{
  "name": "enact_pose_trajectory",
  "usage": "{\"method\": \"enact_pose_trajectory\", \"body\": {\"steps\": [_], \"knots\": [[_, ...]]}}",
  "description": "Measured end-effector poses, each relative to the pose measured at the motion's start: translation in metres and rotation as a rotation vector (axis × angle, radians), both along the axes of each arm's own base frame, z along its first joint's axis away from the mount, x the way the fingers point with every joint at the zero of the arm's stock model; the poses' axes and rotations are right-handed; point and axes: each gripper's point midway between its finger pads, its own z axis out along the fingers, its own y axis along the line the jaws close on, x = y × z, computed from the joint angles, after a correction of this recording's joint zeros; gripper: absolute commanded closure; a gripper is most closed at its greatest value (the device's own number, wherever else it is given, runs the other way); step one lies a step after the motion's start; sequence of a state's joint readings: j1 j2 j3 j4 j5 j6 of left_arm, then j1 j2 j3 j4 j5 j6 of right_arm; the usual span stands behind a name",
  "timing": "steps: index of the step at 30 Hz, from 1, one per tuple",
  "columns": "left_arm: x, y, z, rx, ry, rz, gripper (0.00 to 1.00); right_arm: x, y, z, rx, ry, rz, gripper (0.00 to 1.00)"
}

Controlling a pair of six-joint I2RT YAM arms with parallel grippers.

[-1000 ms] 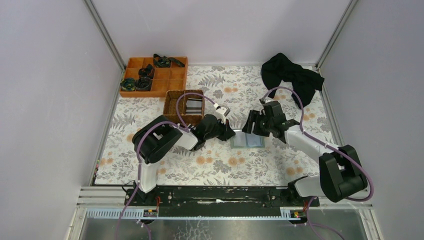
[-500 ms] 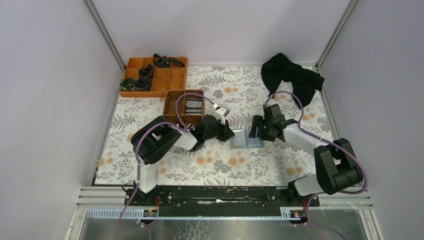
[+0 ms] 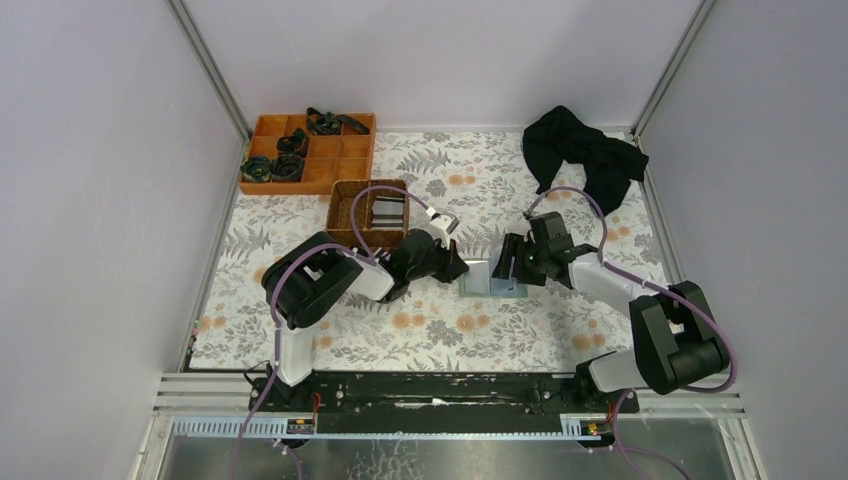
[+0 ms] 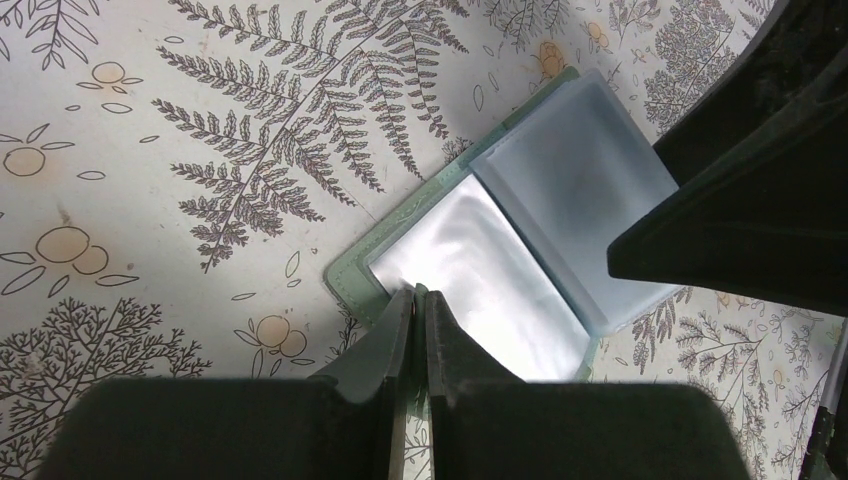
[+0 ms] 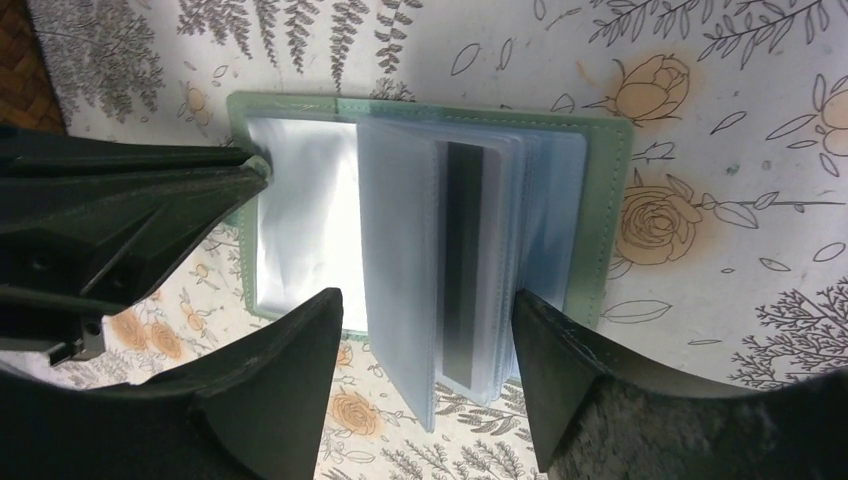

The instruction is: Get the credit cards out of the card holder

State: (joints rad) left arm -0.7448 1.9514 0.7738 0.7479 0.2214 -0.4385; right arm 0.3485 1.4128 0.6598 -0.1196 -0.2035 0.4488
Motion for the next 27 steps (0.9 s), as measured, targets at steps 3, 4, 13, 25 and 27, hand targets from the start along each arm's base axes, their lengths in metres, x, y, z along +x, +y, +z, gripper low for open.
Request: {"method": "enact_pose_trajectory", "body": {"steps": [3, 4, 13, 25, 27], "knots": [[0.0, 0.0, 0.0, -0.001, 0.001, -0.003, 1.0, -0.002, 0.002, 0.005, 0.015, -0.008, 0.007, 0.33], [-0.001, 0.0, 0.0, -0.001, 0.001, -0.003, 1.0, -0.002, 0.003, 0.008, 0.022, -0.013, 0.011, 0.34], [-0.001, -0.001, 0.0, -0.004, 0.003, -0.009, 1.0, -0.004, 0.01, 0.021, 0.073, -0.033, 0.036, 0.34], [0.0, 0.0, 0.0, -0.005, 0.004, -0.008, 1.0, -0.003, 0.027, 0.032, 0.17, -0.037, 0.061, 0.35], [0.0, 0.0, 0.0, -0.005, 0.004, -0.008, 1.0, -0.003, 0.032, 0.035, 0.193, -0.043, 0.072, 0.35]]}}
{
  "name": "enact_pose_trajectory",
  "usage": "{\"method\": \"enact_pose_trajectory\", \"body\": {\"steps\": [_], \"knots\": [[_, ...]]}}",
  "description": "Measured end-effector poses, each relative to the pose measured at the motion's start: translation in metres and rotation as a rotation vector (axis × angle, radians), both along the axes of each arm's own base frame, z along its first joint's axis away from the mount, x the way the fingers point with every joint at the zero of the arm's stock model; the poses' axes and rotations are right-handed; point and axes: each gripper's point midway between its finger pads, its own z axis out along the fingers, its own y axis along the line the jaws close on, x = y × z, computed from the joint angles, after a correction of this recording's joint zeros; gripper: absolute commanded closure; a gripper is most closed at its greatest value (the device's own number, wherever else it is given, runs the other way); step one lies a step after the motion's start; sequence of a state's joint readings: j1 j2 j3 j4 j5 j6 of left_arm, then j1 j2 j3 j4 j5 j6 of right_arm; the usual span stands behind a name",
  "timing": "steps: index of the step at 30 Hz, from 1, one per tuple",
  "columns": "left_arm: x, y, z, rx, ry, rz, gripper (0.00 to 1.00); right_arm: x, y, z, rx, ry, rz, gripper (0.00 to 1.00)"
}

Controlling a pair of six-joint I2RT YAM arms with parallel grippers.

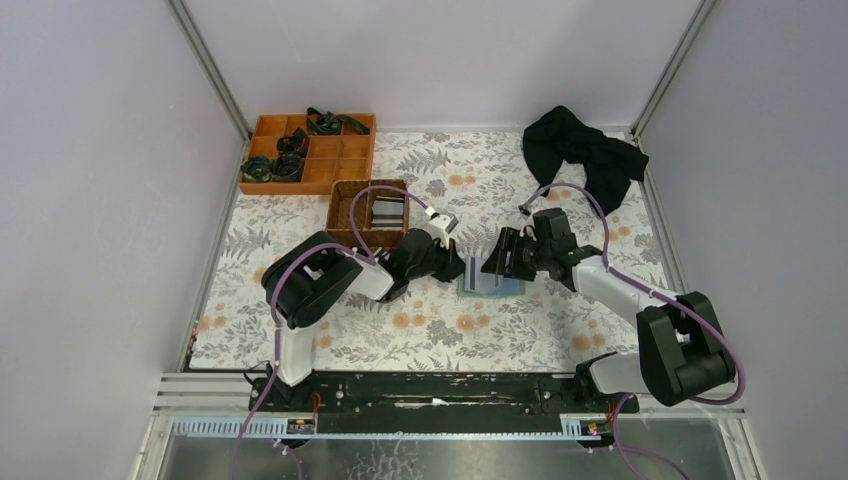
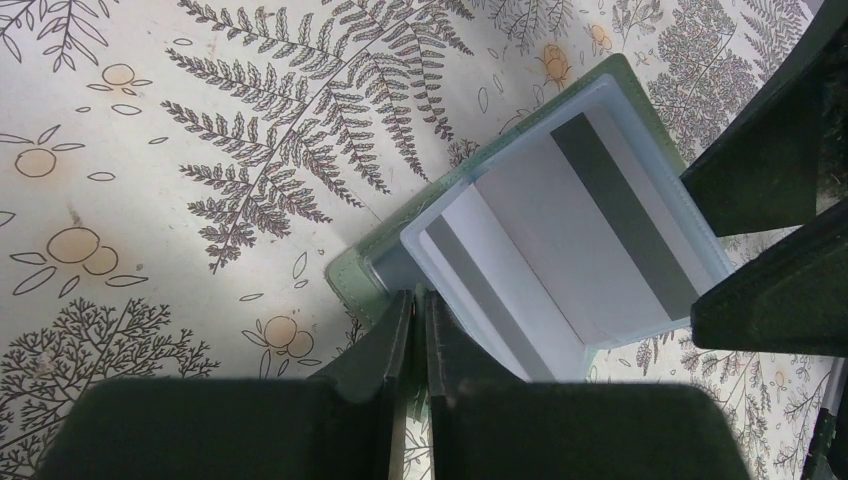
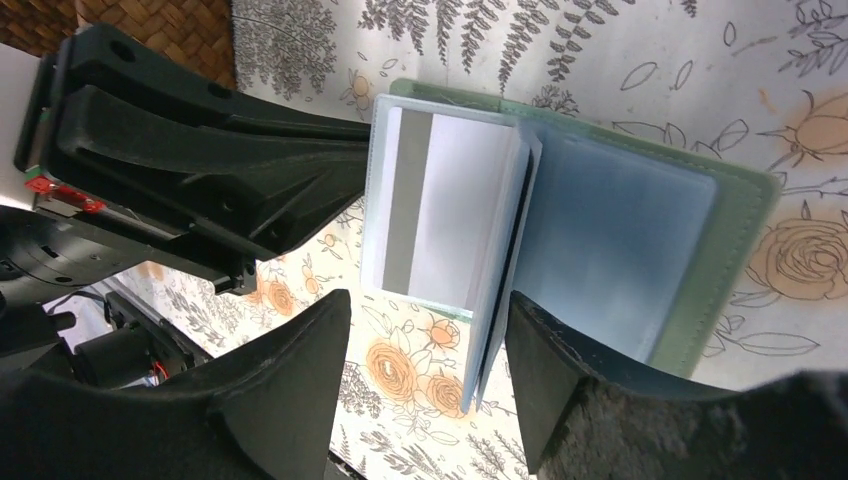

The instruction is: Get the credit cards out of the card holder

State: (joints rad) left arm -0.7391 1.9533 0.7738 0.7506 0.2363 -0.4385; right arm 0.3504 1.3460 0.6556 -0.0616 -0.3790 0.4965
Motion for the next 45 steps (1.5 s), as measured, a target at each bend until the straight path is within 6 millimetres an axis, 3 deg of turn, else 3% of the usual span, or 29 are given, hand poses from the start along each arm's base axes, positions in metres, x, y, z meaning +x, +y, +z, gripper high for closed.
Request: {"method": "enact_pose_trajectory", "body": {"steps": [6, 13, 19, 21, 27, 32, 39, 40, 43, 45], "knots": [[0.0, 0.0, 0.0, 0.0, 0.0, 0.0, 1.0, -0.003, 0.004, -0.003, 0.025, 0.008, 0.013, 0.36], [-0.009, 0.009, 0.002, 0.031, 0.023, 0.0, 1.0, -0.013, 0.0, -0.029, 0.0, 0.074, 0.01, 0.39], [-0.015, 0.022, 0.01, 0.092, 0.032, 0.008, 1.0, -0.016, -0.004, -0.037, -0.023, 0.089, -0.002, 0.74], [-0.017, 0.026, 0.012, 0.109, 0.033, 0.011, 1.0, -0.015, -0.005, -0.037, -0.03, 0.086, -0.004, 0.78], [-0.017, 0.033, 0.024, 0.141, 0.035, 0.032, 1.0, -0.014, -0.005, -0.036, -0.026, 0.084, -0.006, 0.71], [-0.016, 0.031, 0.044, 0.126, 0.007, 0.043, 1.0, -0.015, -0.005, -0.038, -0.03, 0.088, -0.007, 0.73], [-0.028, -0.009, 0.048, 0.039, 0.068, -0.027, 1.0, -0.018, -0.006, -0.041, -0.032, 0.092, -0.007, 0.54], [-0.032, -0.012, 0.046, 0.032, 0.08, -0.038, 1.0, -0.018, -0.006, -0.042, -0.032, 0.096, -0.008, 0.58], [-0.043, -0.019, 0.046, 0.017, 0.109, -0.059, 1.0, -0.018, -0.006, -0.042, -0.032, 0.091, -0.005, 0.87], [-0.046, -0.022, 0.051, 0.005, 0.109, -0.066, 1.0, -0.019, -0.005, -0.041, -0.022, 0.093, -0.004, 0.98]]}}
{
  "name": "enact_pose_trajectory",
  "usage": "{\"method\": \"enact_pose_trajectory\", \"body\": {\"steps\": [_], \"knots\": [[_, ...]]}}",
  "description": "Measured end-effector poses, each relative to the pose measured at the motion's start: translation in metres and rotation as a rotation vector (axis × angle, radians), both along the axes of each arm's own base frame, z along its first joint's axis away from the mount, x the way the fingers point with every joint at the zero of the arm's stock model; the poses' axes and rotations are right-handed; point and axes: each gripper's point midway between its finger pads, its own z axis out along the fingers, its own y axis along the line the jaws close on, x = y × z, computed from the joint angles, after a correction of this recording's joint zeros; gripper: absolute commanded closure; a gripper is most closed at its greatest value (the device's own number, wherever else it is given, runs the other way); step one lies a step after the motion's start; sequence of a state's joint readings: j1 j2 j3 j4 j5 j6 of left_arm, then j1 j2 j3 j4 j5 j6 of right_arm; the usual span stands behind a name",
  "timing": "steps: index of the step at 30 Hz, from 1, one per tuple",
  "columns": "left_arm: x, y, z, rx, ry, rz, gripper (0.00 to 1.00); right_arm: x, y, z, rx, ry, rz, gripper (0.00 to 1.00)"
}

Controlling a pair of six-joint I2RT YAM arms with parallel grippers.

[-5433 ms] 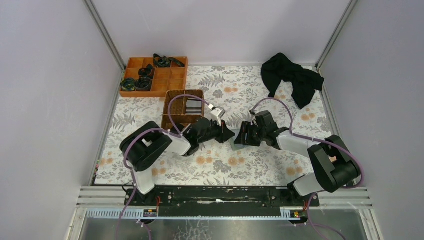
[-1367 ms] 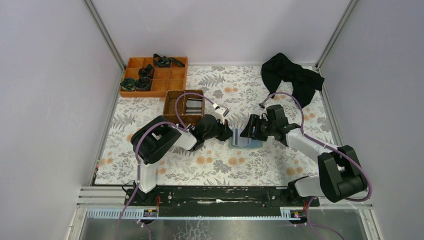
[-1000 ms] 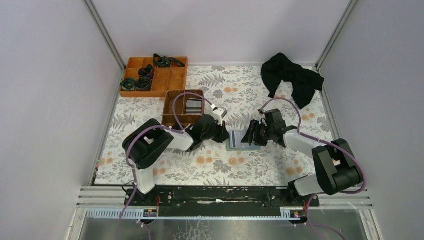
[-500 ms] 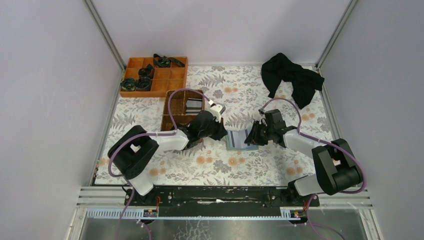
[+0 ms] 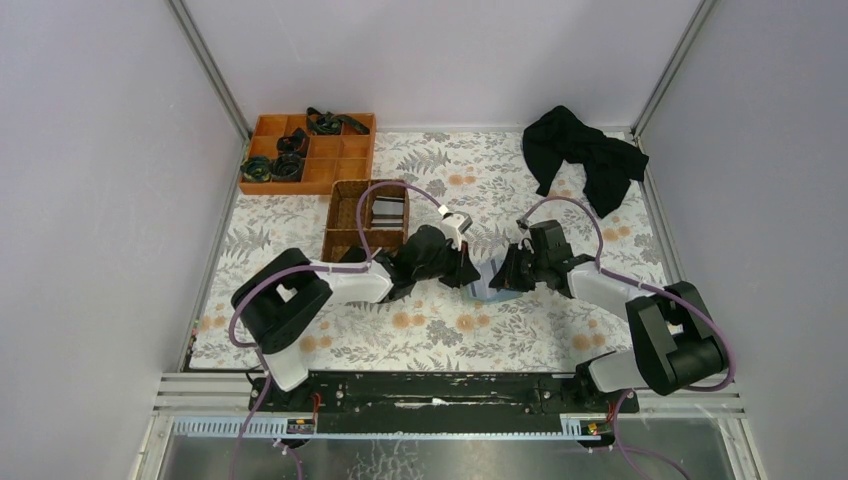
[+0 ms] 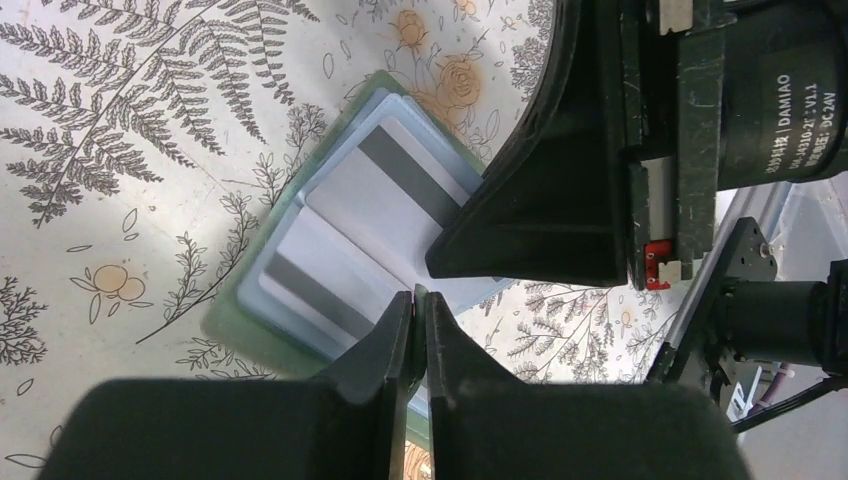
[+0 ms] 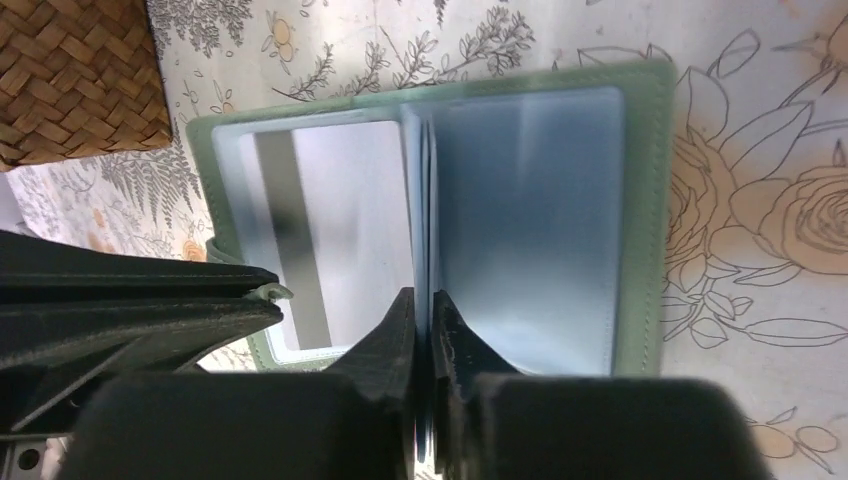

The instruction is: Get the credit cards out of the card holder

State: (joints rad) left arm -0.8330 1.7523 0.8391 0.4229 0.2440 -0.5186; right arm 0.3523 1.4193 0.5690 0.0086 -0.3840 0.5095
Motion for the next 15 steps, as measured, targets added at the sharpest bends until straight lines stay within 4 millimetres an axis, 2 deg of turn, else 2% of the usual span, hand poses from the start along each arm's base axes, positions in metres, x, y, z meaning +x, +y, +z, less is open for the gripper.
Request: {"method": "enact_pose_trajectory", "body": {"steps": [8, 12, 15], "knots": [[-0.002, 0.001, 0.0, -0.013, 0.0, 0.003, 1.0, -0.005, 0.004, 0.013, 0.041, -0.031, 0.015, 1.0], [-0.012, 0.01, -0.006, -0.031, 0.012, 0.013, 1.0, -0.011, 0.009, 0.024, 0.086, -0.042, 0.026, 1.0], [-0.019, 0.015, 0.007, -0.097, -0.004, 0.023, 0.98, -0.013, 0.014, 0.035, 0.127, -0.055, 0.039, 1.0]]}}
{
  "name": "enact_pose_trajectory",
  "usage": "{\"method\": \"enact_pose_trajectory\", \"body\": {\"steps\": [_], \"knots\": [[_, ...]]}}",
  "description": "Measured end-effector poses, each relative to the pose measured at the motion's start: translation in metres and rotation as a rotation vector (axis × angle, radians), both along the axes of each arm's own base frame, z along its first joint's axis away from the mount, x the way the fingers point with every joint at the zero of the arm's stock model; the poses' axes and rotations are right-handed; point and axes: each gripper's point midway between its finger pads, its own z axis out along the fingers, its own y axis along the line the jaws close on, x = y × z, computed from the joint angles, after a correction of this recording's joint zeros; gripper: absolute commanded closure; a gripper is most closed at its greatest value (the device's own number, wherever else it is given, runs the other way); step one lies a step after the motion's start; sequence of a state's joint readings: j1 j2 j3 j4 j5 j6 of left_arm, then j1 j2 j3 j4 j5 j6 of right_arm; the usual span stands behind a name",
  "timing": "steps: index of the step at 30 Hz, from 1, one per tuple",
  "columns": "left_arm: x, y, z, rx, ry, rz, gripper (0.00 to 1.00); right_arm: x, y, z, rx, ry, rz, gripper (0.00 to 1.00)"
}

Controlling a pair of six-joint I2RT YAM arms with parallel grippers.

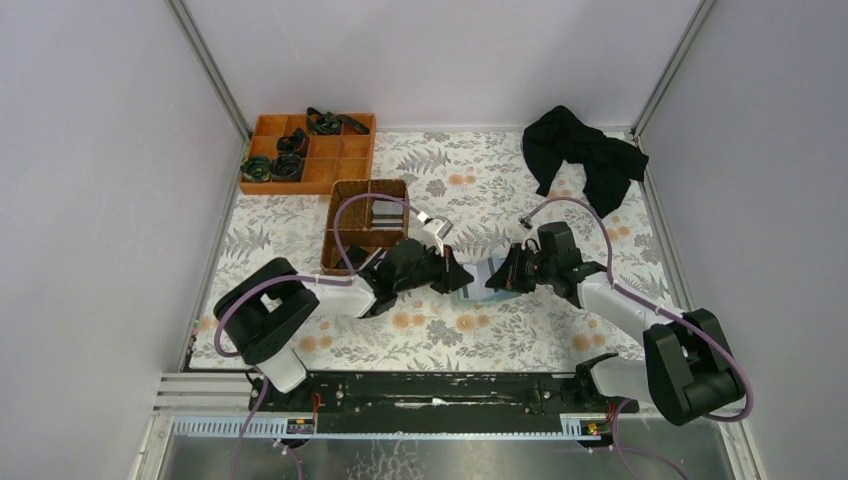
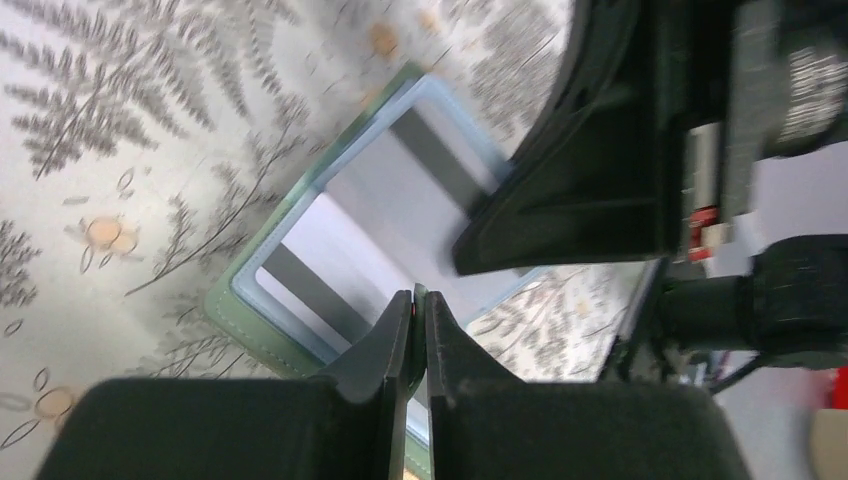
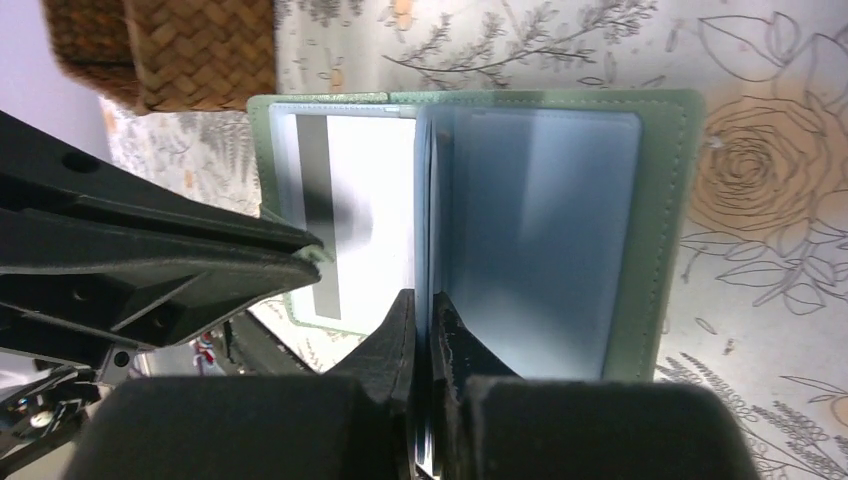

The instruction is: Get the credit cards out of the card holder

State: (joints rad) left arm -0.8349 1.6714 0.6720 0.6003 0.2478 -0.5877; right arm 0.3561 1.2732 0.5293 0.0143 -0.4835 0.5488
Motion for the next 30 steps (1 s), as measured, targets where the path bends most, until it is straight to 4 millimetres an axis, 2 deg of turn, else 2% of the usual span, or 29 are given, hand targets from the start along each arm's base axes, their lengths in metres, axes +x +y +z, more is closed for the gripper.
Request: {"method": "enact_pose_trajectory", "body": {"steps": [1, 4, 6, 8, 11, 16, 18, 19, 20, 22, 24, 25, 28, 30], "knots": [[-0.001, -0.001, 0.01, -0.046, -0.01, 0.006, 0.98, -0.001, 0.002, 0.004, 0.014, -0.006, 0.003, 1.0], [0.002, -0.004, 0.042, -0.245, -0.026, 0.023, 0.81, -0.002, 0.006, 0.017, 0.056, -0.022, 0.011, 1.0], [0.004, -0.003, 0.055, -0.382, -0.011, 0.025, 0.8, -0.002, 0.009, 0.026, 0.085, -0.039, 0.016, 1.0], [0.006, -0.003, 0.052, -0.468, 0.046, 0.024, 0.79, 0.0, 0.009, 0.035, 0.098, -0.068, 0.011, 1.0], [0.006, -0.003, 0.046, -0.504, 0.096, 0.032, 0.77, 0.001, 0.007, 0.047, 0.109, -0.105, 0.0, 1.0], [0.002, -0.006, 0.063, -0.551, 0.095, 0.017, 0.85, -0.005, 0.004, 0.066, 0.128, -0.16, 0.0, 1.0], [0.003, -0.008, 0.07, -0.563, 0.101, 0.018, 0.76, -0.005, 0.004, 0.071, 0.134, -0.175, 0.002, 1.0], [0.004, -0.009, 0.073, -0.569, 0.105, 0.017, 0.67, -0.006, 0.004, 0.072, 0.134, -0.177, 0.001, 1.0], [0.005, -0.011, 0.077, -0.579, 0.106, 0.015, 0.56, -0.006, 0.004, 0.071, 0.132, -0.174, 0.0, 1.0], [0.005, -0.014, 0.082, -0.594, 0.115, 0.007, 0.26, -0.008, 0.005, 0.072, 0.139, -0.166, 0.007, 1.0], [0.003, -0.015, 0.083, -0.589, 0.118, 0.001, 0.05, -0.009, 0.005, 0.076, 0.13, -0.175, 0.013, 1.0], [0.003, -0.015, 0.084, -0.58, 0.116, 0.001, 0.01, -0.01, 0.003, 0.076, 0.117, -0.174, 0.01, 1.0], [0.0, -0.013, 0.094, -0.529, 0.091, 0.007, 0.0, -0.009, -0.001, 0.082, 0.097, -0.193, 0.007, 1.0], [0.002, -0.011, 0.109, -0.503, 0.043, 0.018, 0.0, -0.007, 0.0, 0.087, 0.098, -0.208, 0.012, 1.0]]}}
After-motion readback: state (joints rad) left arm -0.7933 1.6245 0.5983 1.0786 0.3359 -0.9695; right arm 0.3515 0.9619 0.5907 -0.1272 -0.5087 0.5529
